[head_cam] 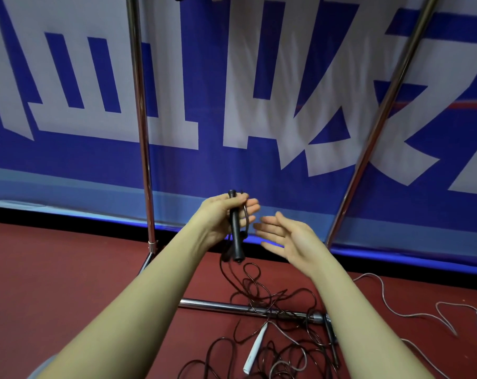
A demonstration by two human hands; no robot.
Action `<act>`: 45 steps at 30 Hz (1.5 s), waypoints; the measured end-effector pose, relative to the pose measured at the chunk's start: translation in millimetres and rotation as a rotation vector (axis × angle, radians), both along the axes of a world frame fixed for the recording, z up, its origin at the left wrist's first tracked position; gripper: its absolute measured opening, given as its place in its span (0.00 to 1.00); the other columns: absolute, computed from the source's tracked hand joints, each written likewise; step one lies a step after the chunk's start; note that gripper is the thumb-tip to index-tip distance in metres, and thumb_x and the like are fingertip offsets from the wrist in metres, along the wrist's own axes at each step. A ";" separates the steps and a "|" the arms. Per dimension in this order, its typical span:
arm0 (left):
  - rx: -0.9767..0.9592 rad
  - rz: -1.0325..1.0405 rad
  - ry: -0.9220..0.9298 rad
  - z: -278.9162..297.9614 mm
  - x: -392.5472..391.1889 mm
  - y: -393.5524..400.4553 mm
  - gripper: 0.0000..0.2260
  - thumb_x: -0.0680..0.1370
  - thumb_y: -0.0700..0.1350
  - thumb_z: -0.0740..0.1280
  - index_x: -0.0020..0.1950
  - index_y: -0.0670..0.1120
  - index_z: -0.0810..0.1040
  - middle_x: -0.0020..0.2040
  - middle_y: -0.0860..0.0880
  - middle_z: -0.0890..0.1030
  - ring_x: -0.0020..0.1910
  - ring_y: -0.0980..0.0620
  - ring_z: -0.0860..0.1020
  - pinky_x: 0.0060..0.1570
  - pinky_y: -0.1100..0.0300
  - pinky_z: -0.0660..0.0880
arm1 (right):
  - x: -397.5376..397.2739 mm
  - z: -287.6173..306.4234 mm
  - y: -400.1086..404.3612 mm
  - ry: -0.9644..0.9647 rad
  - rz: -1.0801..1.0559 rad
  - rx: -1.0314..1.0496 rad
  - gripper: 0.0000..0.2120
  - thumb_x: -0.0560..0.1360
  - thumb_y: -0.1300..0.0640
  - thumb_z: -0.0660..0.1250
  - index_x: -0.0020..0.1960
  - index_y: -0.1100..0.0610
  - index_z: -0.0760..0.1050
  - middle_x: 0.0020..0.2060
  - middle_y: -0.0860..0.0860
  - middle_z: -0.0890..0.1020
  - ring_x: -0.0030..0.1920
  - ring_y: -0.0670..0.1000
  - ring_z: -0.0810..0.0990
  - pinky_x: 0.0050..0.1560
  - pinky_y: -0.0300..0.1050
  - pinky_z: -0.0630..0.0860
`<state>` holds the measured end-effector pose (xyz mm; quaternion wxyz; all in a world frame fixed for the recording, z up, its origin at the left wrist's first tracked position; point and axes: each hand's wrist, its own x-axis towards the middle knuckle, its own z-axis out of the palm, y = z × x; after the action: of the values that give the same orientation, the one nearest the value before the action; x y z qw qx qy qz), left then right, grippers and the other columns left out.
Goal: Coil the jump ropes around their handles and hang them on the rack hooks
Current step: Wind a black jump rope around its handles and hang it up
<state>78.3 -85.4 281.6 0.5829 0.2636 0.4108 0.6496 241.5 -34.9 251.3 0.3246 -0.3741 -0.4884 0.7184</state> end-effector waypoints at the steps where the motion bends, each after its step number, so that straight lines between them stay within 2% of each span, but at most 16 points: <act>1: 0.018 0.019 -0.031 2.5 0.0 0.4 0.01 0.79 0.35 0.64 0.49 0.38 0.75 0.39 0.42 0.85 0.38 0.48 0.85 0.38 0.56 0.82 | -1.9 0.0 -2.4 -0.019 0.042 0.021 0.16 0.82 0.52 0.57 0.57 0.61 0.77 0.50 0.55 0.85 0.54 0.52 0.83 0.60 0.52 0.75; 5: 0.042 0.064 -0.051 8.9 -3.3 0.3 0.01 0.79 0.34 0.63 0.49 0.37 0.74 0.39 0.40 0.85 0.39 0.46 0.85 0.40 0.55 0.82 | -10.0 1.2 -9.2 -0.040 0.170 0.058 0.17 0.81 0.49 0.57 0.57 0.58 0.78 0.53 0.54 0.84 0.59 0.52 0.80 0.65 0.52 0.71; 9: 0.064 0.121 -0.051 11.0 -9.2 -0.7 0.01 0.78 0.32 0.64 0.49 0.36 0.74 0.40 0.39 0.84 0.40 0.45 0.85 0.42 0.54 0.82 | -15.2 3.9 -18.4 -0.063 0.256 0.127 0.12 0.80 0.52 0.58 0.53 0.54 0.80 0.48 0.47 0.84 0.55 0.47 0.80 0.61 0.47 0.70; 11: 0.070 0.124 -0.042 12.8 -13.0 -2.1 0.01 0.78 0.32 0.64 0.49 0.36 0.74 0.40 0.39 0.84 0.40 0.46 0.85 0.42 0.54 0.82 | -17.8 3.5 -21.0 -0.021 0.290 0.159 0.09 0.78 0.53 0.62 0.51 0.54 0.80 0.47 0.49 0.83 0.53 0.49 0.78 0.61 0.46 0.70; 13: 0.055 0.120 -0.003 14.4 -16.6 -3.6 0.02 0.78 0.33 0.64 0.49 0.37 0.75 0.40 0.39 0.84 0.40 0.46 0.85 0.41 0.55 0.82 | -18.4 4.9 -21.5 0.063 0.308 0.151 0.08 0.74 0.54 0.68 0.50 0.56 0.80 0.47 0.55 0.79 0.51 0.54 0.75 0.57 0.45 0.75; 17: 0.015 0.082 0.091 13.6 -19.0 -7.2 0.01 0.78 0.34 0.65 0.48 0.36 0.75 0.39 0.41 0.84 0.38 0.47 0.85 0.37 0.59 0.82 | -13.1 13.3 -21.1 0.091 0.280 0.202 0.07 0.71 0.61 0.67 0.48 0.60 0.76 0.38 0.51 0.81 0.39 0.48 0.81 0.43 0.40 0.78; 20: -0.024 0.007 0.181 9.5 -15.0 -8.9 0.05 0.80 0.37 0.63 0.48 0.36 0.76 0.37 0.41 0.84 0.37 0.47 0.84 0.37 0.57 0.82 | -12.6 17.7 -21.3 0.121 0.195 0.259 0.04 0.71 0.63 0.67 0.46 0.61 0.77 0.35 0.50 0.82 0.36 0.47 0.81 0.40 0.41 0.79; 23: -0.096 -0.100 0.249 5.1 -7.8 -10.4 0.09 0.82 0.40 0.59 0.48 0.37 0.75 0.34 0.42 0.83 0.33 0.47 0.83 0.37 0.54 0.82 | -13.9 20.6 -18.9 0.165 -0.036 0.310 0.04 0.74 0.65 0.66 0.43 0.62 0.79 0.34 0.52 0.83 0.36 0.49 0.82 0.37 0.42 0.80; 27: -0.122 -0.257 0.321 3.9 -1.5 -12.7 0.12 0.84 0.44 0.57 0.46 0.39 0.74 0.34 0.42 0.82 0.36 0.45 0.83 0.44 0.51 0.79 | -13.2 16.3 -14.3 0.134 -0.243 0.346 0.03 0.75 0.64 0.68 0.44 0.64 0.80 0.38 0.57 0.82 0.37 0.52 0.83 0.38 0.43 0.80; 31: -0.146 -0.353 0.278 3.0 1.3 -15.5 0.13 0.83 0.44 0.57 0.45 0.39 0.74 0.37 0.40 0.83 0.35 0.46 0.83 0.38 0.52 0.82 | -11.4 12.0 -10.8 -0.059 -0.310 0.466 0.04 0.74 0.60 0.70 0.41 0.59 0.80 0.33 0.49 0.81 0.34 0.43 0.78 0.36 0.36 0.74; 33: -0.132 -0.386 0.334 0.9 1.0 -15.6 0.12 0.83 0.44 0.58 0.46 0.39 0.75 0.37 0.42 0.82 0.33 0.50 0.81 0.33 0.57 0.80 | -11.1 8.4 -8.7 -0.132 -0.322 0.516 0.04 0.73 0.58 0.72 0.42 0.58 0.78 0.36 0.49 0.79 0.37 0.43 0.76 0.38 0.34 0.72; 35: -0.107 -0.413 0.379 0.4 0.3 -14.9 0.11 0.83 0.44 0.59 0.47 0.40 0.76 0.35 0.45 0.81 0.30 0.53 0.78 0.30 0.62 0.76 | -10.2 2.3 -5.7 -0.127 -0.340 0.486 0.07 0.73 0.58 0.72 0.46 0.55 0.74 0.43 0.49 0.77 0.45 0.46 0.75 0.46 0.35 0.71; 38: -0.072 -0.450 0.374 2.1 -1.3 -14.6 0.10 0.82 0.43 0.60 0.47 0.39 0.77 0.34 0.47 0.81 0.29 0.55 0.76 0.26 0.65 0.73 | -8.7 1.4 -4.5 0.107 -0.163 0.323 0.11 0.77 0.54 0.66 0.57 0.55 0.74 0.56 0.52 0.78 0.60 0.48 0.75 0.63 0.40 0.69; 40: -0.059 -0.483 0.376 3.6 -2.7 -15.1 0.10 0.81 0.43 0.61 0.46 0.39 0.78 0.35 0.46 0.81 0.29 0.55 0.76 0.26 0.65 0.73 | -7.6 4.7 -6.4 0.171 -0.011 0.245 0.19 0.79 0.47 0.57 0.59 0.59 0.76 0.54 0.55 0.82 0.56 0.49 0.79 0.62 0.42 0.71; 42: -0.057 -0.494 0.396 3.9 -4.8 -14.9 0.10 0.80 0.43 0.62 0.46 0.38 0.78 0.35 0.45 0.81 0.28 0.55 0.76 0.25 0.65 0.73 | -8.1 8.0 -9.1 0.133 0.042 0.242 0.21 0.82 0.50 0.50 0.51 0.61 0.79 0.43 0.54 0.85 0.43 0.50 0.82 0.51 0.42 0.76; 45: -0.058 -0.495 0.432 3.1 -9.0 -15.2 0.10 0.77 0.43 0.65 0.46 0.37 0.80 0.35 0.44 0.82 0.28 0.55 0.77 0.25 0.65 0.73 | -9.4 8.7 -9.8 0.110 -0.016 0.259 0.17 0.82 0.56 0.55 0.43 0.60 0.78 0.34 0.53 0.81 0.36 0.52 0.78 0.43 0.43 0.76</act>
<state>69.3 -100.6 284.7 0.6297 0.4703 0.4669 0.4053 232.1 -44.7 260.0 0.4021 -0.2931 -0.5555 0.6662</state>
